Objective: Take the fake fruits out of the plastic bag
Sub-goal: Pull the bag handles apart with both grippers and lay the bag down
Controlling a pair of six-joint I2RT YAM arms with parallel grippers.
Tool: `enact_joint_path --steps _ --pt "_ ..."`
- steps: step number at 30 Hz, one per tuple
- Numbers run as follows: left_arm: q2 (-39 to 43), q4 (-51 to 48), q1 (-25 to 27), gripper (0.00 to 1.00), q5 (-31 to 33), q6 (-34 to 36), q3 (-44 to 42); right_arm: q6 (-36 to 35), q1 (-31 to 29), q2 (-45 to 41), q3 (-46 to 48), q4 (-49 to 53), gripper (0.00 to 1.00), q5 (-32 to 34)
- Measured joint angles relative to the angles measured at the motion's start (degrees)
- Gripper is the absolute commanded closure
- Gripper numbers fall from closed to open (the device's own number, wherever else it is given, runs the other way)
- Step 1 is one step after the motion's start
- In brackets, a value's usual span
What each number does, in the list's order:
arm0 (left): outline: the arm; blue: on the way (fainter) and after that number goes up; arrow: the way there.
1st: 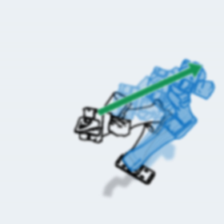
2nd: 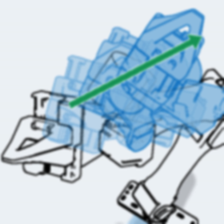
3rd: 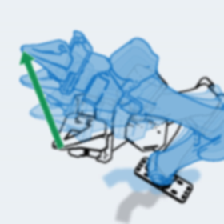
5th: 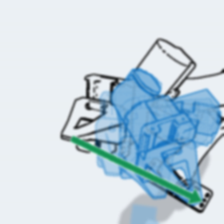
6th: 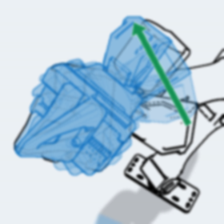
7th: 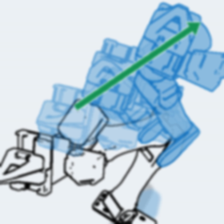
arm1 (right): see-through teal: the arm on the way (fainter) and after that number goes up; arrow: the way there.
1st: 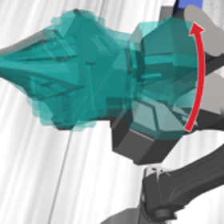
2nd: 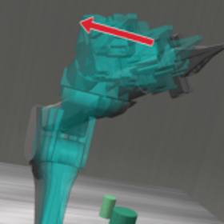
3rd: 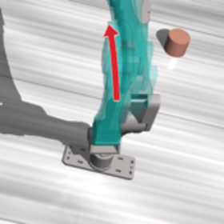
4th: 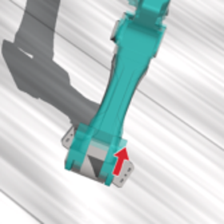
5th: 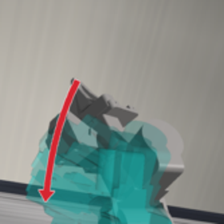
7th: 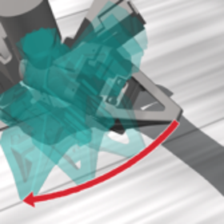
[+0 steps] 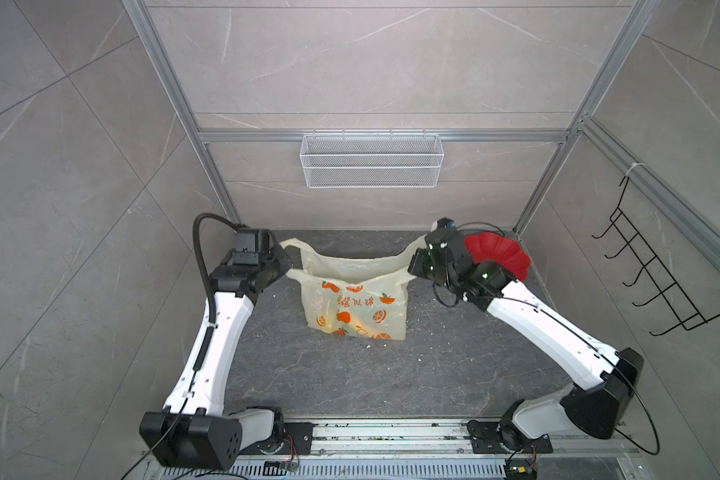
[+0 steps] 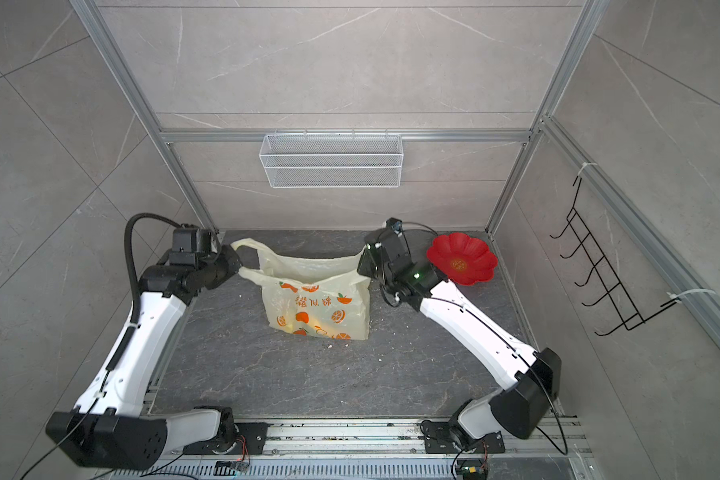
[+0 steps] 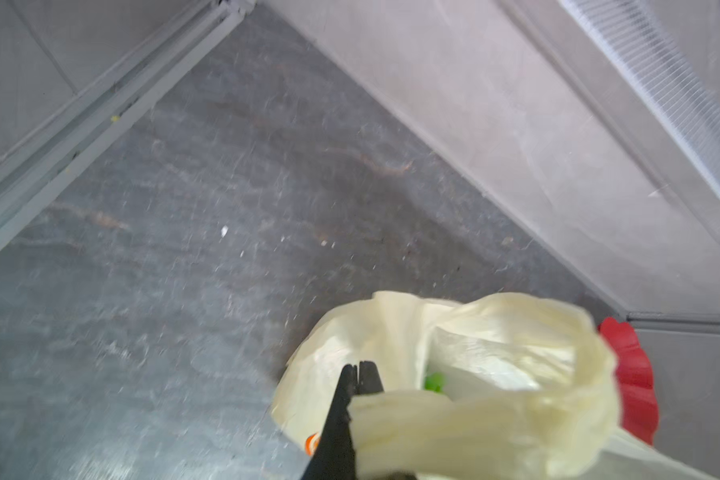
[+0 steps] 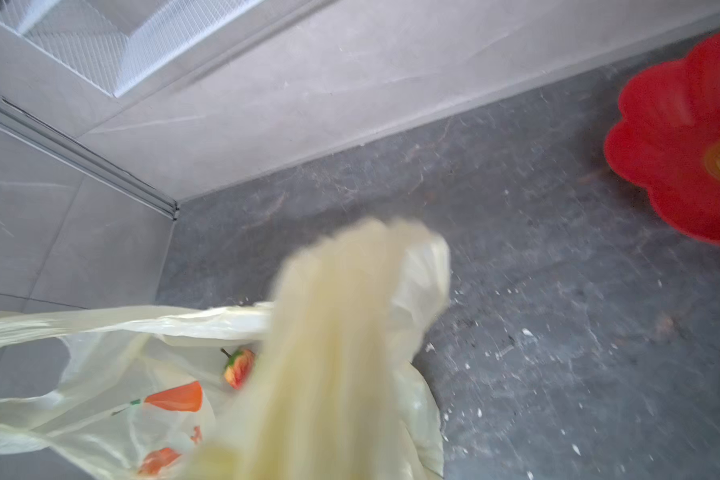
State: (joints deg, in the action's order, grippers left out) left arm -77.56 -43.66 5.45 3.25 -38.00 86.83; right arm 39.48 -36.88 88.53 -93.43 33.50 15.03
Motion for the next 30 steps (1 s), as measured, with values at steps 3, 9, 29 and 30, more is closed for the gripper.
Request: enact_joint_path --steps 3,9,29,30 --pt "-9.9 0.1 -1.2 1.0 -2.7 -0.1 14.5 -2.5 3.4 8.9 -16.5 1.2 0.97 -2.9" --pt "-16.3 -0.8 -2.9 1.0 -7.4 -0.6 26.8 -5.8 5.1 17.6 -36.7 7.6 0.98 -6.7" --pt "12.1 20.7 -10.1 1.0 -14.9 -7.2 -37.0 0.7 4.2 -5.4 32.5 -17.1 1.0 -12.0" --pt "10.6 21.2 -10.9 1.0 -15.5 -7.6 -38.7 1.0 4.0 -4.5 33.2 -18.2 1.0 -12.1"
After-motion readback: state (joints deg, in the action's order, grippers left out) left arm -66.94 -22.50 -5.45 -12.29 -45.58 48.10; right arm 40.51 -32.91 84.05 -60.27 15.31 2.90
